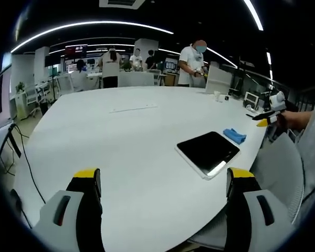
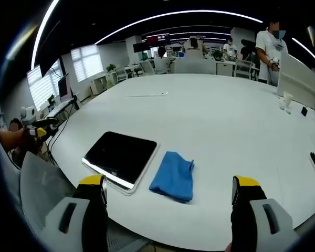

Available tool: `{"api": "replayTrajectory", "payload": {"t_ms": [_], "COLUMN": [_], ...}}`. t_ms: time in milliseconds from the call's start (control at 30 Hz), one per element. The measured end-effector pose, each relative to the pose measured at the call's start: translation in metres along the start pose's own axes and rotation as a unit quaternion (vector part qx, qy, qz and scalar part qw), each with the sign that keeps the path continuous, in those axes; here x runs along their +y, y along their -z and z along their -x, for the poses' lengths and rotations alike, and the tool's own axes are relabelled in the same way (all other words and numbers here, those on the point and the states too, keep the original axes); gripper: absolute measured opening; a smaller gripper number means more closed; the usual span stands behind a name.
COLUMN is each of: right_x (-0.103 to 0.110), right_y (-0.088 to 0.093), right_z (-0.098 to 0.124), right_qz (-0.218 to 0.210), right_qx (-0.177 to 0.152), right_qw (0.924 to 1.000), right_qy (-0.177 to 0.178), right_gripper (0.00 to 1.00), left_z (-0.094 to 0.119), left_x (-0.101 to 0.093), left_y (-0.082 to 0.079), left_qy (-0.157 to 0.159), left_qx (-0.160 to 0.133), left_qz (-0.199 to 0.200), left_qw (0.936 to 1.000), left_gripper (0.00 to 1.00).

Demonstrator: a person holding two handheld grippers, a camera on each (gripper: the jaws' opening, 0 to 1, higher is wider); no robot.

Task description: Wipe the mirror surface with the cleaning cloth until all visible marks leave the cleaned area.

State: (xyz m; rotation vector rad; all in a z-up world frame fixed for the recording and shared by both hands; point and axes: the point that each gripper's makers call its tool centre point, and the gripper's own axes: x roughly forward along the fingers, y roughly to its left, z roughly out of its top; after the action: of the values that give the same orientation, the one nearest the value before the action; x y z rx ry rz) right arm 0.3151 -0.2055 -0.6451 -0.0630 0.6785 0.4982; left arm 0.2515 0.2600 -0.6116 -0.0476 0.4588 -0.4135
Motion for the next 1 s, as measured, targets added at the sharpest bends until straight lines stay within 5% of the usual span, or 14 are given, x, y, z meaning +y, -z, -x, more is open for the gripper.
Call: {"api": "replayTrajectory", "payload": {"t_ms": [167,633,833,1000], "right_x": [-0.001,-0.010,-0.011,-0.006], "right_y": [-0.004,-0.022,-0.034,-0.025], "right_z": [0.002,0.009,0.007,-0.012], "right_qz": [0.004,-0.002,0.013,0.019], "right_qx": [0.000,-0.008,-0.012,0.008], "right_qw": [0.9999,0.9998,0.9997,0.9996], "right_qy": [0.010,0.019,0.017,0.019], "right_gripper": [0.90,0.89,0.85,0.70], "left_z": [-0.001,-0.001,0.000,0.005], "left_x": [0.000,-0.007,-0.005,-0.005], "left_y": [-0.002,-0.007,-0.007,-0.002], "left_qy": [0.001,0.001,-0.001,-0.003], "left_qx": [-0.001,0.005,-0.015,-0.015], "left_qz": [-0.004,-0.009,-0.007,-0.003], "left_qw": [1.0000,0.9999,0.9999,0.9999], "left_gripper": [0.99,0.99,0.99,0.99]}}
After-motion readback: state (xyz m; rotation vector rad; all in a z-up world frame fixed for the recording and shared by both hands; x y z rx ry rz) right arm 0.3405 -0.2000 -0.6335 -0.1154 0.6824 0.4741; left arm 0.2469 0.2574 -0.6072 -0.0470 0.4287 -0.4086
